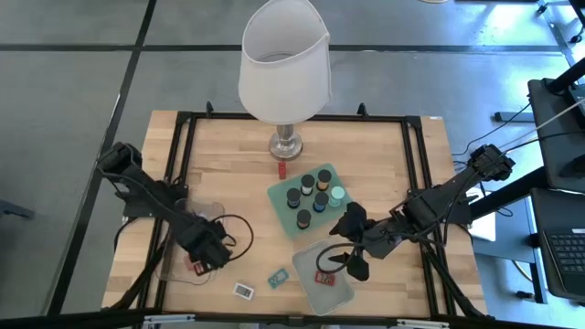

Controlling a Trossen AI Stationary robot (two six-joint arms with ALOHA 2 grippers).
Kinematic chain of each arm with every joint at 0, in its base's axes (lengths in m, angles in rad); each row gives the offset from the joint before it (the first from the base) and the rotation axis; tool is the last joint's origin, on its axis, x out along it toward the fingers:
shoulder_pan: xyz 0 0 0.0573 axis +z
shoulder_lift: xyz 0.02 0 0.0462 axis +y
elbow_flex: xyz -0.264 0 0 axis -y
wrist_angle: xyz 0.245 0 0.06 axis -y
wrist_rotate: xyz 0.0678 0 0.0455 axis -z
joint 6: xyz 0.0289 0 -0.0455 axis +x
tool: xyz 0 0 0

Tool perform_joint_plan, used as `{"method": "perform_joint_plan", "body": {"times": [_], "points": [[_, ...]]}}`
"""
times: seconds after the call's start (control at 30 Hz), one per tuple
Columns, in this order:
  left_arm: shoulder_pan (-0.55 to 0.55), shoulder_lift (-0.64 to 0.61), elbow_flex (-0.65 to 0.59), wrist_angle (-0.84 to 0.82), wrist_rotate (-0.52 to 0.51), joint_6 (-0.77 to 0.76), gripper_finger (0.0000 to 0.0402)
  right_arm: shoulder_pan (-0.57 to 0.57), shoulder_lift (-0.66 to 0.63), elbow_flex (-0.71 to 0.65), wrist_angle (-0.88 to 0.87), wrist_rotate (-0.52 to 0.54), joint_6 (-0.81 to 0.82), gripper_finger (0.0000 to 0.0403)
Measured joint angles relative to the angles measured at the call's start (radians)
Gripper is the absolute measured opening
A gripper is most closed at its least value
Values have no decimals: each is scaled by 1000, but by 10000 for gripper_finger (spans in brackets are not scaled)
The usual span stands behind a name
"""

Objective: Pick & Place Office items
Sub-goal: Put the white charger adapter into the transparent bin

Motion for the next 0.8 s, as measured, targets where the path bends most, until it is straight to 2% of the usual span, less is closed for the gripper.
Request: {"method": "perform_joint_plan", "body": {"times": [0.13, 0.37, 0.63, 0.8], "points": [[45, 0, -46, 75, 6, 53, 118, 0, 0, 0, 0, 6, -10, 345], [107, 0, -73, 93, 7, 116, 118, 0, 0, 0, 0, 6, -21, 345], [137, -1, -160, 194, 84, 123, 118, 0, 1, 0, -1, 6, -21, 345], [143, 0, -166, 198, 46, 146, 125, 0, 1, 0, -4, 6, -24, 345]]}}
